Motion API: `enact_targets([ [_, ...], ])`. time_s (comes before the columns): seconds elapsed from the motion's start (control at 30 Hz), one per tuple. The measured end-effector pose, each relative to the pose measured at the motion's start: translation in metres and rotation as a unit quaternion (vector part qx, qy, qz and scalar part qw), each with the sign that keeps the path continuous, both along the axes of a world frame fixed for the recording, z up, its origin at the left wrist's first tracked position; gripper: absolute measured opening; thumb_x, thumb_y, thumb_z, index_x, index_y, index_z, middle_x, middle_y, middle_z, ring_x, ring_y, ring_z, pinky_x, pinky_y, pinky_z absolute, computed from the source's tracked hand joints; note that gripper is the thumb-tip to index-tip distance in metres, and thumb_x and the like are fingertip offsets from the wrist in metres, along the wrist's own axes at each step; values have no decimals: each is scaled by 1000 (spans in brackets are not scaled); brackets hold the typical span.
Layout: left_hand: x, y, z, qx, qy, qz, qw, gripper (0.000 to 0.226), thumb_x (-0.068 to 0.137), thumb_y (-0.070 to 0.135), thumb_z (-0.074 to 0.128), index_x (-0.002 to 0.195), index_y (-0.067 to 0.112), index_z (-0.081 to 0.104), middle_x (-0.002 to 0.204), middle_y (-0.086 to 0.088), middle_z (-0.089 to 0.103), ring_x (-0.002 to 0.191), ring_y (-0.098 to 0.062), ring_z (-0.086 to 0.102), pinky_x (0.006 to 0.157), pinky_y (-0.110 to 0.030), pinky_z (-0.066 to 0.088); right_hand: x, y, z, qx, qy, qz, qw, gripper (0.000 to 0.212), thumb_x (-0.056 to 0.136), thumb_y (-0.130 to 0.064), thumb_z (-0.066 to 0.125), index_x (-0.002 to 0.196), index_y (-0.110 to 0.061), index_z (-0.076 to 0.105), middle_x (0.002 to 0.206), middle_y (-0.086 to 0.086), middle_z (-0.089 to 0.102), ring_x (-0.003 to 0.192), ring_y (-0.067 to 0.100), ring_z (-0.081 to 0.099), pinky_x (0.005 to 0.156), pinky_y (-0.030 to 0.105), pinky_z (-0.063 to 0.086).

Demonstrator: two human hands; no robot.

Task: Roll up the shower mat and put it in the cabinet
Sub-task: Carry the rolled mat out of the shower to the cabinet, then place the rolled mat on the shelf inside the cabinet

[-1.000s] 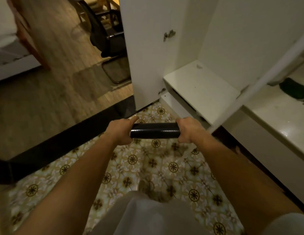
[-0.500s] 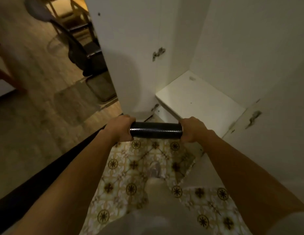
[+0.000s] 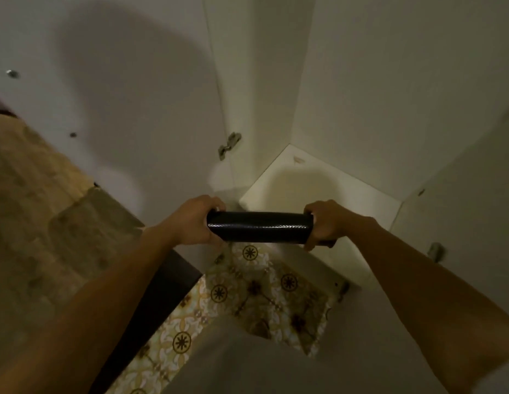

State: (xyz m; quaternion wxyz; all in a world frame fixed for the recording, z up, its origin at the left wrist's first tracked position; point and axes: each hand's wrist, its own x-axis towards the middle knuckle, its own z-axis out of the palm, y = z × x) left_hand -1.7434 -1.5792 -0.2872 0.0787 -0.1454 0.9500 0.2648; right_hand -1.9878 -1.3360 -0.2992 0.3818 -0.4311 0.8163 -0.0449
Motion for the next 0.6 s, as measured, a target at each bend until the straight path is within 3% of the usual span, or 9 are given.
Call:
enact_targets([
  [0.1, -31, -15, 9, 159, 41, -19, 986, 61, 58, 50, 86, 110, 35, 58, 105, 14, 63, 96, -5, 62, 75, -18, 52, -40, 2, 5, 20, -13, -24, 999, 63, 40, -53, 91, 93, -35, 60, 89, -9, 65, 78, 7, 62, 60, 19, 48],
  [0.23, -62, -37, 5, 357, 65, 31, 931, 61, 63, 27, 89, 118, 25, 62, 116, 1, 66, 110, -18, 63, 84, -30, 57, -79, 5, 10, 24, -85, -77, 993, 61, 36, -55, 91, 88, -34, 67, 84, -9, 72, 75, 8, 68, 64, 24, 57],
  [0.33, -86, -47, -4, 433, 96, 118, 888, 65, 56, 23, 90, 116, 21, 64, 112, -5, 70, 103, -22, 67, 74, -32, 59, -95, 5, 21, 18, -166, -106, 980, 56, 39, -48, 94, 88, -31, 72, 83, -10, 75, 75, 9, 71, 60, 20, 55],
  [0.4, -124, -59, -15, 462, 108, 166, 865, 65, 55, 23, 90, 115, 17, 67, 111, -9, 71, 101, -25, 68, 74, -36, 60, -121, 4, 24, -1, -226, -146, 963, 54, 47, -40, 94, 95, -27, 73, 90, -7, 75, 83, 12, 72, 65, 22, 55],
  [0.47, -156, -69, -27, 510, 108, 215, 826, 57, 62, 14, 85, 116, 8, 67, 113, -16, 70, 99, -26, 69, 79, -34, 60, -143, 10, 25, -52, -290, -232, 927, 54, 58, -30, 92, 106, -20, 70, 100, -1, 74, 94, 17, 70, 75, 26, 55],
  [0.6, -245, -101, -59, 573, 72, 281, 767, 42, 74, 15, 73, 114, 3, 67, 112, -17, 70, 96, -27, 71, 74, -30, 59, -192, 22, -10, -208, -377, -436, 790, 46, 73, -16, 82, 116, -12, 68, 115, 10, 71, 108, 25, 66, 80, 26, 55],
])
